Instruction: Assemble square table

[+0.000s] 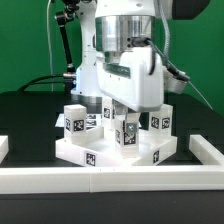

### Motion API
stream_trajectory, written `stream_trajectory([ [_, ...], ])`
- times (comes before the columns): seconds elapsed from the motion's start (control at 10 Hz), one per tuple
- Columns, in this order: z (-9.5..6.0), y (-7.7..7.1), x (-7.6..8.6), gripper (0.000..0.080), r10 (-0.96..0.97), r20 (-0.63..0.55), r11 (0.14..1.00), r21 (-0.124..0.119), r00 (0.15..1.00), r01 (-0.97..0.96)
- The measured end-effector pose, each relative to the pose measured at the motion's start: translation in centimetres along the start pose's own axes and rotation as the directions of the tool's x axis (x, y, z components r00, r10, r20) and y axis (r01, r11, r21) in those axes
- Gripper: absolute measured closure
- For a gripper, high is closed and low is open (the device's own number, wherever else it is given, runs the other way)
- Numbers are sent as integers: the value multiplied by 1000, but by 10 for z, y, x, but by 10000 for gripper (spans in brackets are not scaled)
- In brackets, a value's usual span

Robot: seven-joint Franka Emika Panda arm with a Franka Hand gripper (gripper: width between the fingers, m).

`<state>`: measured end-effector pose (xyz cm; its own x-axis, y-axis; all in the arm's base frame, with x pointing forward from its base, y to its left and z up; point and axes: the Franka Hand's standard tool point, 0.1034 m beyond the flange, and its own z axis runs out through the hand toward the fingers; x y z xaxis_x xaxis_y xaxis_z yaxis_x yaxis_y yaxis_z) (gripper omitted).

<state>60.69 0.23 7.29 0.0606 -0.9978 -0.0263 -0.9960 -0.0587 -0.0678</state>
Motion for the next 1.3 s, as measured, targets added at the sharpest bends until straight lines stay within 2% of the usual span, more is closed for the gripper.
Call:
stream_trajectory([
  [0.1,0,0,-1,509,54,3,999,2,999,-54],
  [0.5,0,-1,-1,509,45,2,999,4,999,-45],
  [0.6,0,0,-1,436,14,3,1000,2,1000,-14],
  [0.7,0,-1,-2,254,-18,4,1000,0,1000,18],
  [0.8,1,0,-2,254,-133,3,991,-2,991,133],
  [0.9,1,1,-3,172,-240,9,971,-8,971,241],
  [1.3,0,0,-5,151,-535,15,844,-6,844,536],
])
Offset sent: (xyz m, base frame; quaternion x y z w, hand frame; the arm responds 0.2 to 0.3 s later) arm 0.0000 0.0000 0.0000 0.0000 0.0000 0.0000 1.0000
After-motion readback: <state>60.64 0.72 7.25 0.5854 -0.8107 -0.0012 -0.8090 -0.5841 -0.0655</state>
